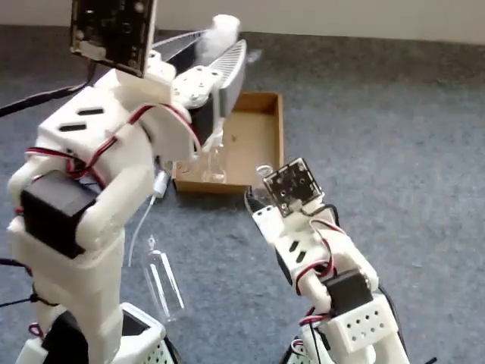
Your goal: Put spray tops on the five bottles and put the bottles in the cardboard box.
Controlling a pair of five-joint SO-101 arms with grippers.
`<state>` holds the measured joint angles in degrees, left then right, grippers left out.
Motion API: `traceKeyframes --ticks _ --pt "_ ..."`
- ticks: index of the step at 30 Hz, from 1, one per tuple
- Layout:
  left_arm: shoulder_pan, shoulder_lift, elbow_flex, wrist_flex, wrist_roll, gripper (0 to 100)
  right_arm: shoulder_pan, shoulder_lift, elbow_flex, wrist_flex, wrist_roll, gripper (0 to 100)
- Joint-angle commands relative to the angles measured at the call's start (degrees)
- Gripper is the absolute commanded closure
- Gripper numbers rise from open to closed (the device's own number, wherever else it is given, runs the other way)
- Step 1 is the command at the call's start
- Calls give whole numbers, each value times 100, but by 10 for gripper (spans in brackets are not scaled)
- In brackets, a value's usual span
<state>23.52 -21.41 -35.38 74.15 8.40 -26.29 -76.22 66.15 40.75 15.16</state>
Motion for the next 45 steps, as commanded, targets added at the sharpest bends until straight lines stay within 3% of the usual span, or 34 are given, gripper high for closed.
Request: traceKeyframes --ticks 1,4,9,12,27,39,45 --pt "549 207 -4 -352 35 965 -48 -585 48 -154 -62 994" --pt "760 321 -4 -396 35 962 -66 -936 303 -259 -220 994" --pt "1015 321 -4 -396 18 962 -57 -1253 927 -1341 -1090 994" --pt "1077 356 -4 -413 18 962 -57 -1288 1323 -1631 -1152 994" --pt "1086 321 1859 -2330 53 962 -233 -1288 1552 -1675 -1160 994" --pt "1086 312 1886 -2215 70 962 -215 -1288 1534 -1684 -1160 994" --pt "1209 303 1851 -2022 677 962 -215 -1288 1560 -2149 -1152 994"
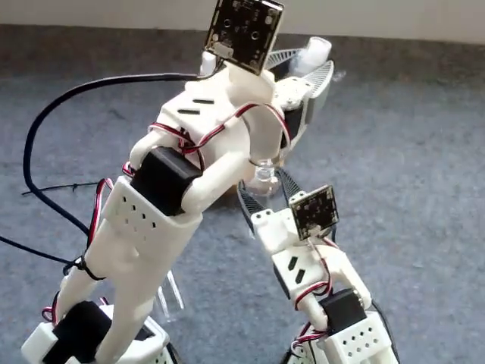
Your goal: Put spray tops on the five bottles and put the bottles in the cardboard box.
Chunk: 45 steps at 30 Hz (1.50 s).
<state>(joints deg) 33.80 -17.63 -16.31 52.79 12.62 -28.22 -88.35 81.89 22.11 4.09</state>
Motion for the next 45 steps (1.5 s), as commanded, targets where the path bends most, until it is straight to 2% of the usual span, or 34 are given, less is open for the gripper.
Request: traceKeyframes --ticks 1,8,13,17,22,24,31,42,45 --pt "189 -75 -22 114 255 962 -22 -75 -13 -277 -44 994" --pt "-48 -75 -22 536 255 962 -13 -84 -13 -277 -44 994" --pt "-189 -75 -22 976 264 962 312 -84 -40 -303 -70 994" --pt "-136 -75 -22 1354 246 962 497 -84 -57 -303 -642 994" --pt "-163 -75 -13 1829 185 960 576 -84 -57 -321 -677 994" --pt "-136 -48 -13 1925 -79 943 567 -84 -66 -462 -677 994" --pt "-136 -66 637 1881 -167 846 576 -84 -57 -567 -659 994" --pt "-207 -892 593 1864 -1160 848 585 -84 -22 -576 -651 994" --pt "-558 -927 646 1503 -1160 848 567 -84 -22 -576 -651 994"
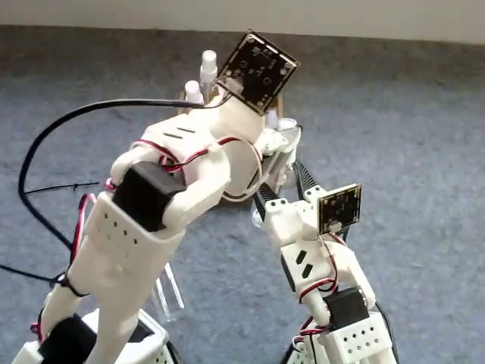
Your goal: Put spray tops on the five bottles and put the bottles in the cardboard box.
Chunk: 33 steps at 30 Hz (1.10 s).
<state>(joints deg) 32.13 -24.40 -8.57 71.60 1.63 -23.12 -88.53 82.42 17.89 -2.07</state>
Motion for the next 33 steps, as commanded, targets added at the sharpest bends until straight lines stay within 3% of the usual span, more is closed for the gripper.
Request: traceKeyframes --ticks 1,10,16,21,28,33 --pt "-444 -189 -127 -492 -62 848 57 -66 -75 -154 -35 994" --pt "-470 356 -127 -9 -237 849 75 -66 -75 -154 -35 994" --pt "-127 66 -119 598 -607 850 75 -57 -75 -145 -35 994" --pt "-66 -84 75 624 -633 850 92 -31 -92 -127 -35 994" --pt "-418 -1156 -338 642 -1240 850 611 -4 -233 -163 -35 994" --pt "-760 -2044 567 923 -1275 850 611 558 -1156 -145 -44 994"
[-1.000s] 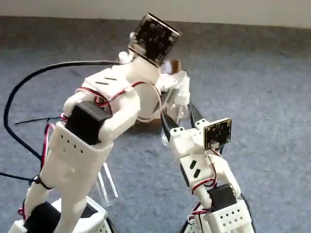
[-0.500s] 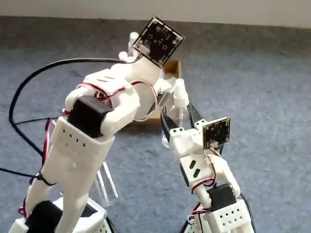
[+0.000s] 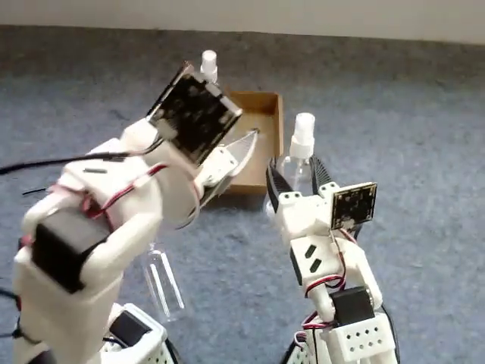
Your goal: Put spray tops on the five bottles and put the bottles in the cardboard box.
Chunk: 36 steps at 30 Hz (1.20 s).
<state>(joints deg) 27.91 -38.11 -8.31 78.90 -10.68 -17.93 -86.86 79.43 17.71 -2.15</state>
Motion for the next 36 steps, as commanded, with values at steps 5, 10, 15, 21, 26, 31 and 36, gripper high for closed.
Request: traceKeyframes --ticks 5,10,15,21,26,31,36 --pt "-444 -1859 2475 167 -70 845 84 2088 -2800 -84 -62 994" --pt "-435 -3662 4514 -1222 -70 812 -462 3705 -4884 1323 -70 994" --pt "-444 -4681 5842 -1934 -62 747 -1297 4848 -6299 2352 -571 994" --pt "-884 -4760 6703 -2444 -9 744 -1771 5112 -6730 2818 -1204 994" --pt "-1341 -4760 7231 -3200 281 744 -2413 5112 -6730 3240 -993 994" --pt "-1569 -4760 7231 -3218 290 746 -2466 5112 -6721 3565 -958 994" --pt "-1604 -4760 7222 -3218 290 747 -2457 5112 -6721 3767 -949 994"
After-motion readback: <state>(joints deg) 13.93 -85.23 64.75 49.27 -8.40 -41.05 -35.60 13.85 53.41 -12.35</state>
